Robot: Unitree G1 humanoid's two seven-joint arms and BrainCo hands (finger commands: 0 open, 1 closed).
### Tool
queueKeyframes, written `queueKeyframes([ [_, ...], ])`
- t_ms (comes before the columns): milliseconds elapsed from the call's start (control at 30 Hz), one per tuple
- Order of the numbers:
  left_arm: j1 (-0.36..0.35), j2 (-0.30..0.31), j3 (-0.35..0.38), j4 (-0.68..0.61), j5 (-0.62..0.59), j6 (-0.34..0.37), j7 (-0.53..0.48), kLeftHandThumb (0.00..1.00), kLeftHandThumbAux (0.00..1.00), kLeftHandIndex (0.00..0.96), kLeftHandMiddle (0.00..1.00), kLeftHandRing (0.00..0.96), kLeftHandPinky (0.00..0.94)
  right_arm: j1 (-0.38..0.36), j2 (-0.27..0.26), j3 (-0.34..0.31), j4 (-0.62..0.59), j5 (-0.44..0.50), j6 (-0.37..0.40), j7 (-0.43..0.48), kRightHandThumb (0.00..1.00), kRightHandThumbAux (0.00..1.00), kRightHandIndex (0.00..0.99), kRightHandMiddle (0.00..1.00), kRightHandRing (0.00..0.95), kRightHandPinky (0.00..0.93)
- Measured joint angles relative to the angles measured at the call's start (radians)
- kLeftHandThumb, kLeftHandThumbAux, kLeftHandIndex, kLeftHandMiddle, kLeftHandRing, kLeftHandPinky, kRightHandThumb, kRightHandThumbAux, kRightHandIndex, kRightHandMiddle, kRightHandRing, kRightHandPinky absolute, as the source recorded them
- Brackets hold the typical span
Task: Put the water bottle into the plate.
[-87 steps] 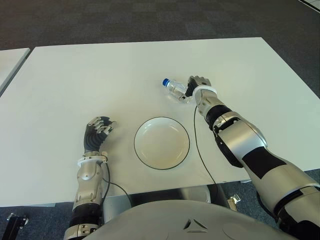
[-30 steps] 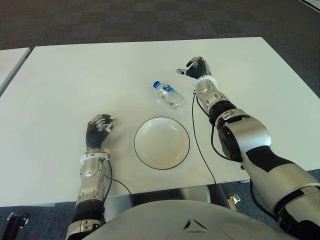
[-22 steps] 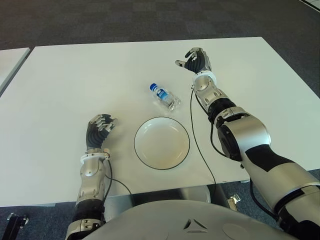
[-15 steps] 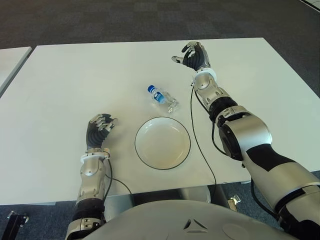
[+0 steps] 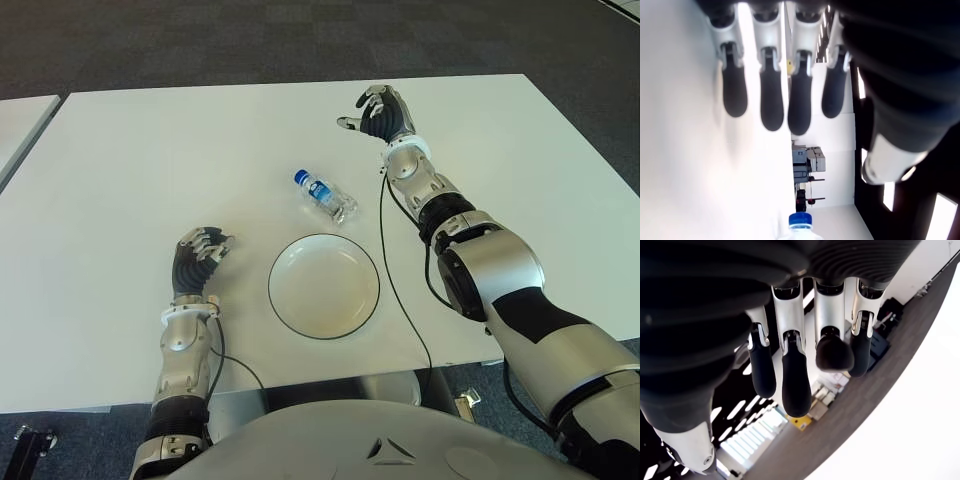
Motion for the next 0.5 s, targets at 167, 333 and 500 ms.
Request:
queueKeyframes([
  [167,0.000,0.004,-0.002,0.002,0.002,-0.002,0.000,0.706,0.715,0.429,0.518,0.495,0.486,-0.031,0.013,0.063,0.009,-0.056,0.072,0.042,0.253,0.563,0.133,0.236,0.233,0.266],
  [333,0.000,0.008,-0.004,0.008,0.014,-0.012,0.000,0.706,0.715,0.430,0.532,0.503,0.491,-0.061,0.047,0.130,0.026,-0.116,0.179,0.105,0.184,0.499,0.027,0.041,0.041,0.063],
  [500,0.000,0.008,-0.004,0.008,0.014,-0.012,0.000,0.706,0.715,0.430,0.534,0.505,0.493,-0.065,0.085,0.183,0.039,-0.158,0.257,0.152,0.203,0.437,0.004,0.006,0.006,0.010],
])
